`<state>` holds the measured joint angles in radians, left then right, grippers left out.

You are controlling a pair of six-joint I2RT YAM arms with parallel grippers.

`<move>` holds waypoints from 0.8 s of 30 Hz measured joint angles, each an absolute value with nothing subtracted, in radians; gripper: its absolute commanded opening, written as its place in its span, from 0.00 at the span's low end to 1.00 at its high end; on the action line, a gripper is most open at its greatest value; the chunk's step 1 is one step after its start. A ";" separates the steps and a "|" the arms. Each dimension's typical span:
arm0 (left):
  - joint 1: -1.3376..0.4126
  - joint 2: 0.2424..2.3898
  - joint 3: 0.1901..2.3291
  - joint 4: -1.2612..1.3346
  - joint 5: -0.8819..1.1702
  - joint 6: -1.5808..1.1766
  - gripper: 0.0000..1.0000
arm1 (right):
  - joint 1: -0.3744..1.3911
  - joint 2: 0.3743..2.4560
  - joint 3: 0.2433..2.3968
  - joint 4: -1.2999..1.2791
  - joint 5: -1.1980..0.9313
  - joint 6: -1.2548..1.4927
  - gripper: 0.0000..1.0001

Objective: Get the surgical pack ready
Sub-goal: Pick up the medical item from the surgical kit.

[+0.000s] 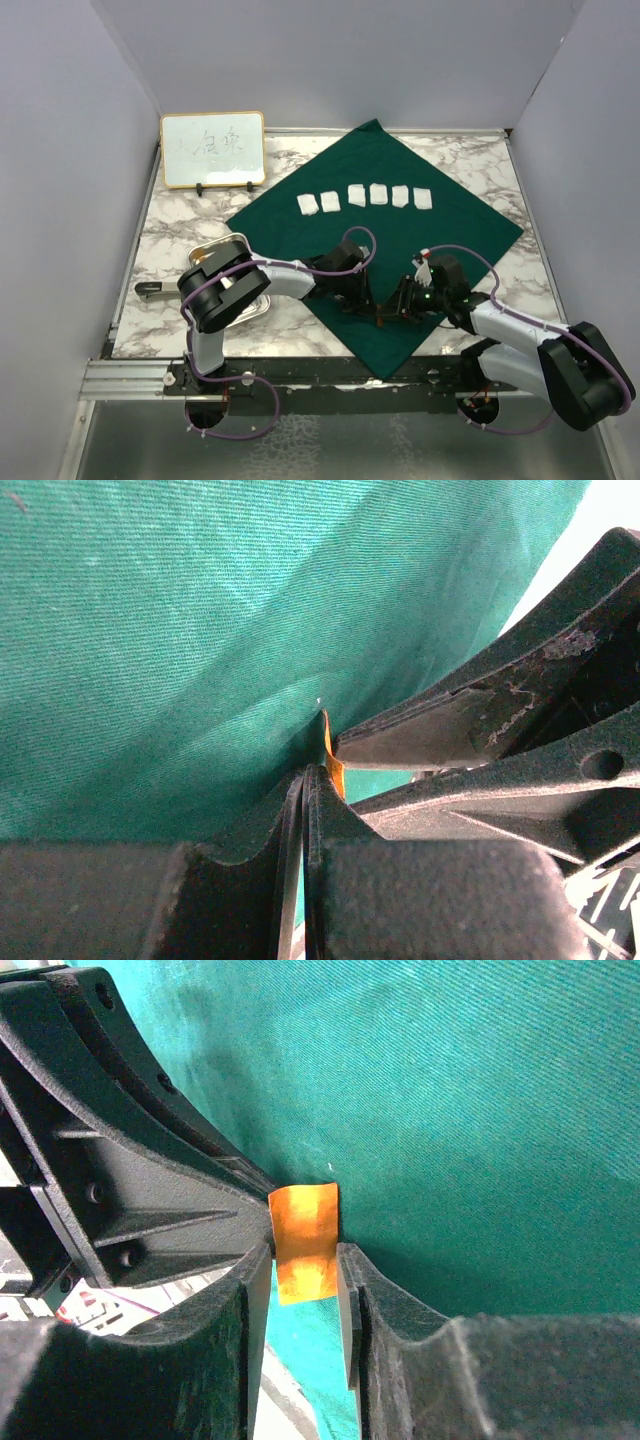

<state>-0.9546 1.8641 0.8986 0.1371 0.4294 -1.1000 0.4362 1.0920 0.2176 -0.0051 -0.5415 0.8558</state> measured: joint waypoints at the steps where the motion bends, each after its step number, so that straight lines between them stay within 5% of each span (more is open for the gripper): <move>1: -0.955 1.864 0.899 0.137 0.429 -1.100 0.10 | 0.436 1.092 0.219 -0.005 -0.543 0.852 0.35; 24: -0.951 1.831 0.862 0.159 0.426 -1.090 0.16 | 0.436 1.086 0.216 0.016 -0.574 0.852 0.37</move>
<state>-0.9508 1.8305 0.8616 0.1593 0.4263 -1.0901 0.4362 1.0863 0.2157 0.0158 -0.5739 0.8520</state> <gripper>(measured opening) 0.158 0.368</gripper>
